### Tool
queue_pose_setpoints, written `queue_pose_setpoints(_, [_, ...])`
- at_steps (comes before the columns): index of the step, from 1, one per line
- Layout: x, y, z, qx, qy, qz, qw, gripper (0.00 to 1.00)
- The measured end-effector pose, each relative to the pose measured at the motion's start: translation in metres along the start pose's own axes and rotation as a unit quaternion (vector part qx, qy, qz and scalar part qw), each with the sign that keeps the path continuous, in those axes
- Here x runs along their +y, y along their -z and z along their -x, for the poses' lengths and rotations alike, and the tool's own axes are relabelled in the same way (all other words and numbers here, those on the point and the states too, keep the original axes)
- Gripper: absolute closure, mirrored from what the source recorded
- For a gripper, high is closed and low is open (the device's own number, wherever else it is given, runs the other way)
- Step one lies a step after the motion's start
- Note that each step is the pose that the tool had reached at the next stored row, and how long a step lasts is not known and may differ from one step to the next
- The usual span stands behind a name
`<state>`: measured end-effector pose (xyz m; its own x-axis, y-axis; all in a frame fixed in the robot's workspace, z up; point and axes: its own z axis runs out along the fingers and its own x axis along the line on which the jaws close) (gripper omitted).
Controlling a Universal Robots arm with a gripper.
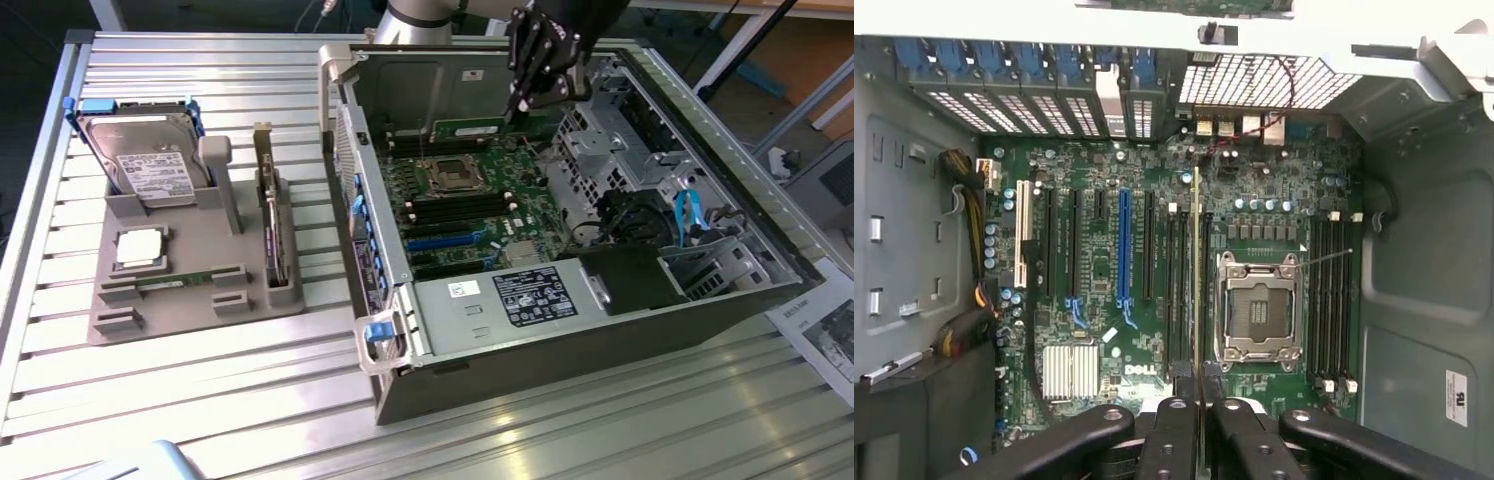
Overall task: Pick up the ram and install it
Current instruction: 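Insert the ram into the slot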
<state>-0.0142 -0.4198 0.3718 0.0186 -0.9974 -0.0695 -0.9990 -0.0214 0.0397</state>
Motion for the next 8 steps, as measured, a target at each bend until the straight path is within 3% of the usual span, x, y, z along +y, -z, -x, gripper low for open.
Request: queue_pose_setpoints(8, [-0.0018,-0.0132,-0.001,-0.0007,-0.001,-0.0002,1.0,0.87])
